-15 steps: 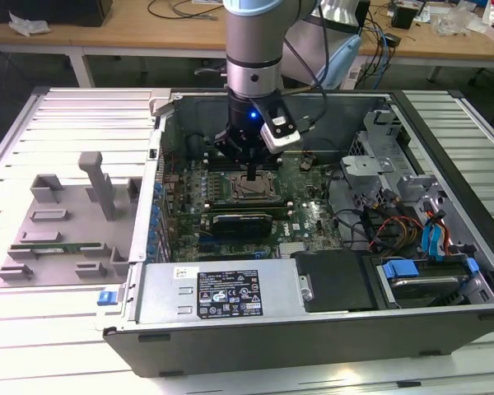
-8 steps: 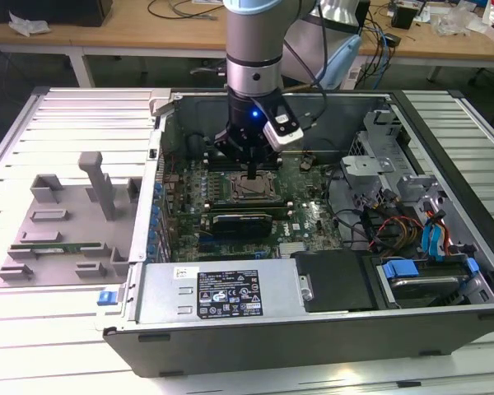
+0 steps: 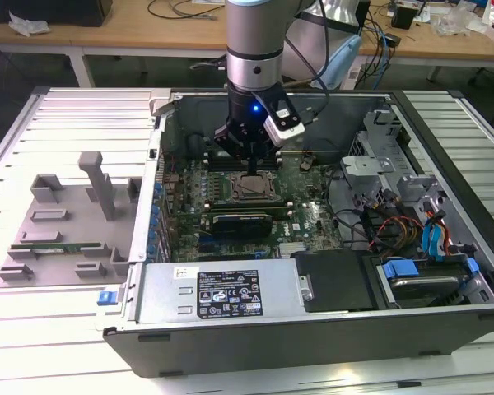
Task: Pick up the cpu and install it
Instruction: 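Install the second cpu locking lever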
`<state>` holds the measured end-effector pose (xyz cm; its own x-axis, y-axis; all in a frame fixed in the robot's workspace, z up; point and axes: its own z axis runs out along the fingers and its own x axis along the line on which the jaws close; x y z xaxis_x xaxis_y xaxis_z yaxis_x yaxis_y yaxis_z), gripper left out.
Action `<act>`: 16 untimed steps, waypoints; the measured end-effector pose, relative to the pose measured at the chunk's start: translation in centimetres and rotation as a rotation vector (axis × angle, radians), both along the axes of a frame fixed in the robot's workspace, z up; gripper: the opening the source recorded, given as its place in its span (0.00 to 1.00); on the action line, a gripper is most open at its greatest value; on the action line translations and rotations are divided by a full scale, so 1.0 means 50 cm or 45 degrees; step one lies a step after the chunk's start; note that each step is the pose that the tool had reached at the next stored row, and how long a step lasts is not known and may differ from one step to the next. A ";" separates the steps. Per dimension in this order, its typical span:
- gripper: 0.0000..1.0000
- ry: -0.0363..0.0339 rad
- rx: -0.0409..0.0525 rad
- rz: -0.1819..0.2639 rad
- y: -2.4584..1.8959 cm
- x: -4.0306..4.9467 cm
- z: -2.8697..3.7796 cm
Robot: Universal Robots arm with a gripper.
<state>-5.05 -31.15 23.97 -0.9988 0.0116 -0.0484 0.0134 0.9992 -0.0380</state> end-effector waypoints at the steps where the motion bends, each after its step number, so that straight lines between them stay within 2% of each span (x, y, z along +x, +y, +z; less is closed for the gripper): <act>1: 0.11 0.0000 0.000 0.000 0.0000 0.000 0.000; 8: 0.11 0.0000 0.000 0.000 0.0000 0.000 0.000; 9: 0.11 0.0002 -0.001 0.000 -0.0001 0.000 0.002; 10: 0.11 0.0000 -0.001 0.000 0.0000 0.000 0.013; 13: 0.11 0.0000 -0.001 0.000 -0.0202 0.000 0.013; 16: 0.11 0.0000 -0.001 0.000 -0.0344 0.000 0.013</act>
<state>-5.05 -32.86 24.64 -0.9988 0.0115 -0.0484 0.0134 0.9992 -0.0385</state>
